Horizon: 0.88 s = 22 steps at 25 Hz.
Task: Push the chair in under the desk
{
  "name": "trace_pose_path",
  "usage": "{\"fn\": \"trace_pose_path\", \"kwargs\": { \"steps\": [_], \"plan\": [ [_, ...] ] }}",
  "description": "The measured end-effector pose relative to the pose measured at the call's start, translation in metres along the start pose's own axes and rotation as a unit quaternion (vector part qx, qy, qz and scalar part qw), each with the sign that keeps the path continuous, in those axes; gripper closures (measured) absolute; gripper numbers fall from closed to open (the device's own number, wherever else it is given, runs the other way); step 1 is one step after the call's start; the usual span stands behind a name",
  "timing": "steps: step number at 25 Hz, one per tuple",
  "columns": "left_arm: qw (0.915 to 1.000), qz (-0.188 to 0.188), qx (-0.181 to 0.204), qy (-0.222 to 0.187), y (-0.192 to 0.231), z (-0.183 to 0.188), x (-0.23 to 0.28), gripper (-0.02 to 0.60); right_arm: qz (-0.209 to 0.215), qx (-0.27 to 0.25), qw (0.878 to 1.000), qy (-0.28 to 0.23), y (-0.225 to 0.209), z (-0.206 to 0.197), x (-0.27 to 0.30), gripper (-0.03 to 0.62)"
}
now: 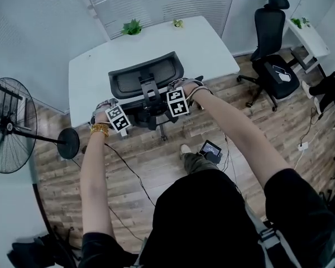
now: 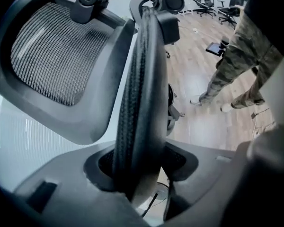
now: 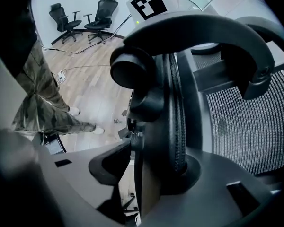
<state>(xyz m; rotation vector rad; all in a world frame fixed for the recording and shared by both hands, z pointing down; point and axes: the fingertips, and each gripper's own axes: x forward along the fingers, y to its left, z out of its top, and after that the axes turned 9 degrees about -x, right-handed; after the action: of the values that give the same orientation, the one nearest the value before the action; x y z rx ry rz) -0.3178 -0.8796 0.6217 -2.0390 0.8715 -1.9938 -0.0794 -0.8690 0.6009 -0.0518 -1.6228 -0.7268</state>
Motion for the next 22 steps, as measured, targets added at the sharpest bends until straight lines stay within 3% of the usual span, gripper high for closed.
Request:
{"fn": "trace_pose_path", "kwargs": {
  "steps": [3,8,13,16,19,22],
  "plan": [
    [1.0,0.003,-0.008,-0.003,0.004,-0.003,-0.009,0.359,-0.004,0.002,1.0,0.007,-0.003,-0.003,-0.003,0.407],
    [0.9975,0.013,-0.067,-0.016,0.004,-0.003,-0.026,0.353,-0.002,0.0,1.0,0.018,0.006,-0.002,-0.002,0.384],
    [0.9957,0.024,-0.08,-0.039,-0.001,0.008,-0.052,0.347,0.0,-0.013,0.999,0.042,0.011,-0.012,-0.009,0.339],
    [0.9936,0.035,-0.092,-0.056,-0.012,0.012,-0.064,0.35,-0.027,-0.01,0.997,0.067,0.009,-0.019,-0.021,0.388],
    [0.9895,0.042,-0.109,-0.084,-0.014,0.026,-0.078,0.351,-0.056,0.042,0.997,0.045,-0.003,-0.025,-0.051,0.367],
    [0.979,0.048,-0.144,-0.136,-0.013,0.046,-0.102,0.359,-0.11,0.072,0.991,0.016,-0.018,-0.029,-0.087,0.359]
  ]
}}
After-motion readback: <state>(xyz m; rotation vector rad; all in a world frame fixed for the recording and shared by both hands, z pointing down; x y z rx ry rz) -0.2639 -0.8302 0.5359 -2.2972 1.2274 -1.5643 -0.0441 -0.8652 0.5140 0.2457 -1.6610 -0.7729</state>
